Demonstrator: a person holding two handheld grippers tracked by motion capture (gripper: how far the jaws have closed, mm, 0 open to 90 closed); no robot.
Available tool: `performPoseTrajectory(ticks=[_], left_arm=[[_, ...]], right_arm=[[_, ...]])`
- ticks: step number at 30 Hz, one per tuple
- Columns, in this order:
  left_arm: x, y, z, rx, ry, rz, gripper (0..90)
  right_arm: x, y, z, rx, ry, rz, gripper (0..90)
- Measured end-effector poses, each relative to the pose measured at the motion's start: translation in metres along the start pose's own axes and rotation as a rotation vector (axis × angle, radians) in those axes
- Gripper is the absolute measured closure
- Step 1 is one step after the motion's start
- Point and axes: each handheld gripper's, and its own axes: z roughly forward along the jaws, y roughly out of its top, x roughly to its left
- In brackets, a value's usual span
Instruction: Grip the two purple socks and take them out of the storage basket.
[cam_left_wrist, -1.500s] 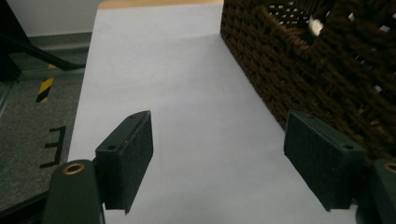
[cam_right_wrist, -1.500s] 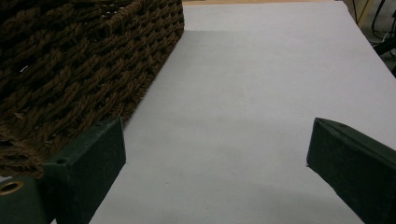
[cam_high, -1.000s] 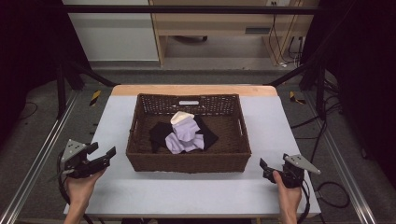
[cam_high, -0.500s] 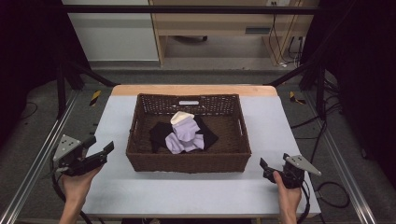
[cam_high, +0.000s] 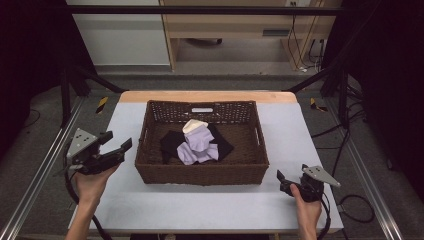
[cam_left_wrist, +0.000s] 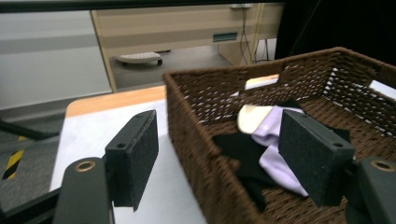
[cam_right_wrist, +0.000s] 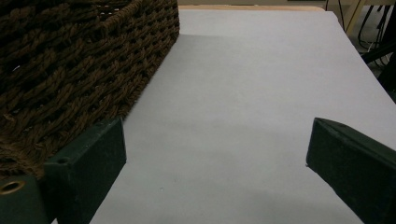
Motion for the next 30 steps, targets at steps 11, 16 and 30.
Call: performPoseTrajectory(ticks=[11,16,30], left_arm=[[-0.03,0.028,0.037,-0.001,-0.048,0.023,29.7],[-0.04,0.037,0.054,0.004,-0.063,0.027,30.0],[-0.073,0.05,0.11,0.077,-0.089,0.086,31.4]], right_arm=[[-0.001,0.001,0.001,0.013,0.009,0.005,5.2],[0.0,0.001,0.001,0.017,0.005,0.001,5.2],[0.0,0.001,0.002,0.016,0.007,-0.002,5.2]])
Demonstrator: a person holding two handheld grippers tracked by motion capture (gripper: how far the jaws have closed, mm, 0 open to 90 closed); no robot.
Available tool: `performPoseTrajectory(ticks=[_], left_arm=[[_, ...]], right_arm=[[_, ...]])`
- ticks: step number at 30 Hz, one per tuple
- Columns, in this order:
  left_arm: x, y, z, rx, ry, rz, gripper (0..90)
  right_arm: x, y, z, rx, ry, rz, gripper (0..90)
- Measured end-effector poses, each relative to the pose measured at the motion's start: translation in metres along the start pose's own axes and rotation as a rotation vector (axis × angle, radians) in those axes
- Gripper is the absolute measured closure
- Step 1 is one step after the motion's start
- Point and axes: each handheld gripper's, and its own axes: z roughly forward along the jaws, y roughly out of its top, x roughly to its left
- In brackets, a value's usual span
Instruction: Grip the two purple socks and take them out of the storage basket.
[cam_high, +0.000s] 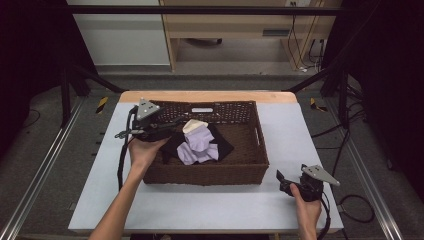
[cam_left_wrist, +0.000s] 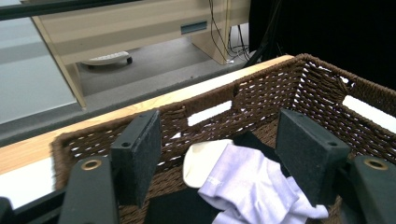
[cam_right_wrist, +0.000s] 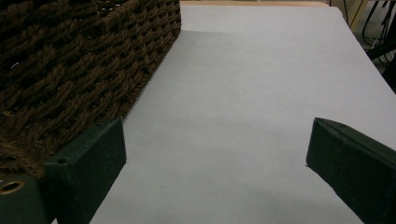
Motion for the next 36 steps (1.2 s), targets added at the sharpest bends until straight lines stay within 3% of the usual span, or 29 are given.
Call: performPoseTrajectory(ticks=[6,16,25,27,31,32,33,34,36], left_arm=[[-0.007,0.001,0.019,0.036,-0.008,-0.001,32.2],[-0.022,-0.01,0.058,0.143,-0.028,0.046,34.6],[-0.025,-0.023,0.069,0.204,-0.044,0.075,37.1],[-0.029,-0.027,0.073,0.251,-0.054,0.104,37.5],[-0.035,-0.029,0.074,0.274,-0.055,0.157,39.4],[-0.037,-0.03,0.077,0.308,-0.057,0.177,41.3],[-0.037,-0.03,0.077,0.308,-0.057,0.177,41.3],[-0.037,-0.032,0.08,0.348,-0.059,0.181,41.5],[-0.038,-0.033,0.083,0.374,-0.064,0.176,41.8]], right_arm=[[0.0,0.0,0.0,0.0,0.002,-0.001,5.3],[0.001,0.0,0.0,0.006,0.0,-0.001,5.3],[0.001,0.0,0.001,0.007,0.0,-0.008,5.3],[0.001,0.0,0.001,0.009,-0.001,-0.011,5.3],[0.001,0.0,0.001,0.009,-0.002,-0.011,5.2],[0.001,0.0,0.001,0.009,-0.003,-0.012,5.2],[0.001,0.0,0.001,0.009,-0.003,-0.012,5.2],[0.001,0.0,0.001,0.01,-0.005,-0.014,5.2],[0.002,0.0,0.001,0.012,-0.006,-0.014,5.2]])
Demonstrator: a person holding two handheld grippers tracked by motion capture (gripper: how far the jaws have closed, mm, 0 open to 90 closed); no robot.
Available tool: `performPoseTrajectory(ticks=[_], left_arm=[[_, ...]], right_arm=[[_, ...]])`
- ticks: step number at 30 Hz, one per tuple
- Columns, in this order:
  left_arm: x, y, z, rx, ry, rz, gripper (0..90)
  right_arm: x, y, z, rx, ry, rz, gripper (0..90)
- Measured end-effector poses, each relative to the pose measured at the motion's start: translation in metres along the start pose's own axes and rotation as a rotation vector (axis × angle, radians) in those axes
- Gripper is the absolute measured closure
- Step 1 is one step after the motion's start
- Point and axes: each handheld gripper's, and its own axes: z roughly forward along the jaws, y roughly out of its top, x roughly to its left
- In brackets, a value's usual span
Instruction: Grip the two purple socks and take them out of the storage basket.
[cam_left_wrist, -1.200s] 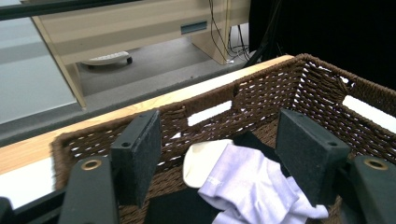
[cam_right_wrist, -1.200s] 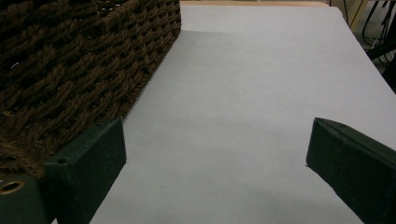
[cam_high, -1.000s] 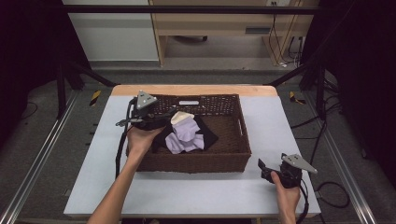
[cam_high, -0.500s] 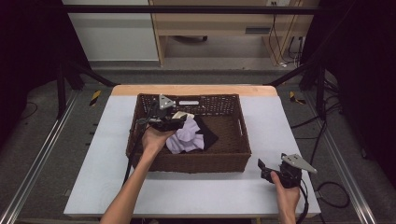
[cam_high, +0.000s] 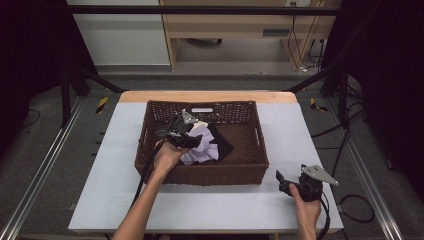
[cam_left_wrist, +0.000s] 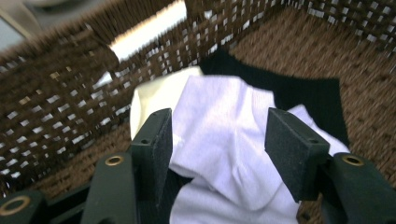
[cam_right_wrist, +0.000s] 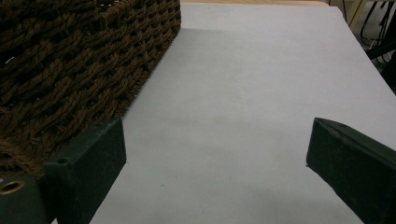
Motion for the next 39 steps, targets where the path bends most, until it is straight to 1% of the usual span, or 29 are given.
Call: performPoseTrajectory(ticks=[2,3,4,5,6,10,12,13,14,15,16,17,18,19,20,21,24,26,29,30,31,32,33,34,35,36,37,38,39], left_arm=[[0.0,0.0,0.002,0.013,-0.009,-0.003,41.8],[-0.001,0.0,0.004,0.033,-0.012,-0.001,41.8],[-0.001,0.0,0.008,0.072,-0.024,0.003,41.7],[-0.001,0.0,0.008,0.072,-0.024,0.003,41.9],[-0.003,0.0,0.01,0.097,-0.026,0.01,42.1],[-0.002,0.0,0.014,0.13,-0.039,0.011,44.6],[-0.002,0.0,0.018,0.167,-0.071,0.003,47.4],[-0.002,0.0,0.018,0.167,-0.071,0.003,48.3],[-0.002,-0.001,0.021,0.194,-0.077,-0.001,49.5],[-0.002,-0.001,0.021,0.194,-0.077,-0.001,50.6],[-0.001,-0.001,0.023,0.218,-0.087,-0.005,52.2],[-0.001,-0.001,0.023,0.218,-0.087,-0.005,54.6],[-0.002,-0.001,0.025,0.241,-0.091,0.004,58.1],[-0.002,-0.001,0.025,0.241,-0.091,0.004,61.6],[-0.003,-0.001,0.026,0.248,-0.097,0.008,61.6],[-0.003,-0.001,0.026,0.255,-0.105,0.012,70.9],[-0.003,-0.001,0.025,0.247,-0.105,0.012,81.7],[-0.002,0.0,0.02,0.211,-0.101,0.017,83.9],[-0.001,0.0,0.018,0.188,-0.102,0.013,84.8],[-0.001,0.0,0.014,0.144,-0.088,0.016,85.3],[-0.001,0.0,0.014,0.144,-0.088,0.016,85.3],[0.0,0.0,0.008,0.088,-0.086,0.01,85.3],[0.0,0.0,0.008,0.088,-0.086,0.01,85.4],[0.002,0.0,0.002,0.038,-0.082,0.003,85.4],[0.002,0.0,0.0,0.012,-0.075,0.002,85.4],[0.002,0.0,0.0,0.012,-0.075,0.002,85.5],[0.003,0.0,-0.003,-0.008,-0.066,0.006,85.5],[0.003,0.0,-0.008,-0.05,-0.042,0.015,85.5],[0.003,0.0,-0.008,-0.05,-0.042,0.015,85.6]], right_arm=[[0.0,0.0,0.0,0.002,-0.002,0.001,5.2],[0.0,0.0,0.0,0.003,-0.002,0.001,5.2],[0.0,0.0,0.0,0.001,-0.001,0.001,5.3],[0.0,0.0,0.0,0.001,-0.002,0.001,5.3],[0.0,0.0,0.0,0.002,-0.002,0.001,5.2],[0.0,0.0,0.001,0.002,0.0,0.0,5.2],[-0.001,0.0,0.001,0.002,0.002,0.001,5.2],[-0.001,0.0,0.001,0.002,0.002,0.001,5.2],[0.0,0.0,0.0,0.004,0.002,0.0,5.2],[0.0,0.0,0.0,0.004,0.002,0.0,5.2],[0.0,0.0,0.001,0.004,0.0,-0.001,5.2],[0.0,0.0,0.001,0.004,0.0,-0.001,5.2],[0.0,0.0,0.001,0.004,-0.001,-0.001,5.2],[0.0,0.0,0.001,0.004,-0.001,-0.001,5.2],[0.0,0.0,0.0,0.005,-0.001,0.001,5.2],[0.0,0.0,0.001,0.004,-0.001,0.001,5.2],[0.0,0.0,0.001,0.004,0.0,0.001,5.2],[0.0,0.0,0.0,0.004,0.001,0.001,5.2],[0.0,0.0,0.0,0.004,0.001,0.0,5.2],[0.0,0.0,0.001,0.002,0.001,0.0,5.2],[0.0,0.0,0.001,0.002,0.001,0.0,5.2],[0.0,0.0,0.0,0.002,0.001,0.0,5.2],[0.0,0.0,0.0,0.002,0.001,0.001,5.2],[0.0,0.0,0.0,0.002,0.001,0.0,5.2],[-0.001,0.0,0.0,0.002,0.002,0.001,5.2],[-0.001,0.0,0.0,0.002,0.002,0.001,5.2],[0.0,0.0,0.0,0.002,0.001,0.001,5.2],[-0.001,0.0,0.0,0.001,0.002,0.001,5.2],[-0.001,0.0,0.0,0.001,0.002,0.001,5.2]])
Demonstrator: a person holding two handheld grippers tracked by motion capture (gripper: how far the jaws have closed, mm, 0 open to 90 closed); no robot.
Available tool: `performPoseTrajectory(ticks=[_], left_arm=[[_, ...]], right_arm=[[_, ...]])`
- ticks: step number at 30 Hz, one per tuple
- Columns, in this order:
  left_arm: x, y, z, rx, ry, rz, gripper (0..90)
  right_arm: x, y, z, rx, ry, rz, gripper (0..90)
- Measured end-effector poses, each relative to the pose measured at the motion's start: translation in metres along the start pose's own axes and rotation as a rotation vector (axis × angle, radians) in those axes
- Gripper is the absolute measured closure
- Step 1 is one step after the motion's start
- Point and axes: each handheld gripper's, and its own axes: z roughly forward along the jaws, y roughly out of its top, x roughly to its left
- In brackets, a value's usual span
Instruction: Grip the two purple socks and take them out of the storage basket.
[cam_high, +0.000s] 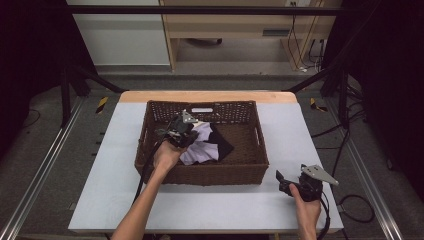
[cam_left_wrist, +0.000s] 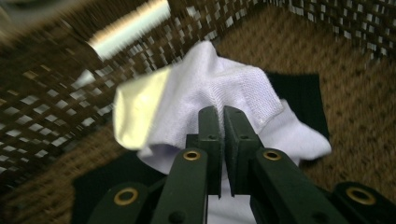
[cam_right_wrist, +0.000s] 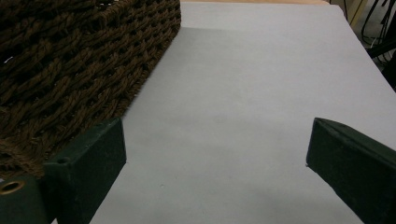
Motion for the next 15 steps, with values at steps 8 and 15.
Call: performPoseTrajectory(ticks=[8,15], left_arm=[[0.012,0.003,-0.024,-0.197,-0.019,-0.09,85.6],[0.013,0.007,-0.048,-0.282,-0.02,-0.081,85.7]], right_arm=[[0.0,0.0,0.0,0.003,0.004,0.0,5.2],[0.0,0.0,0.0,0.002,0.005,0.002,5.2]])
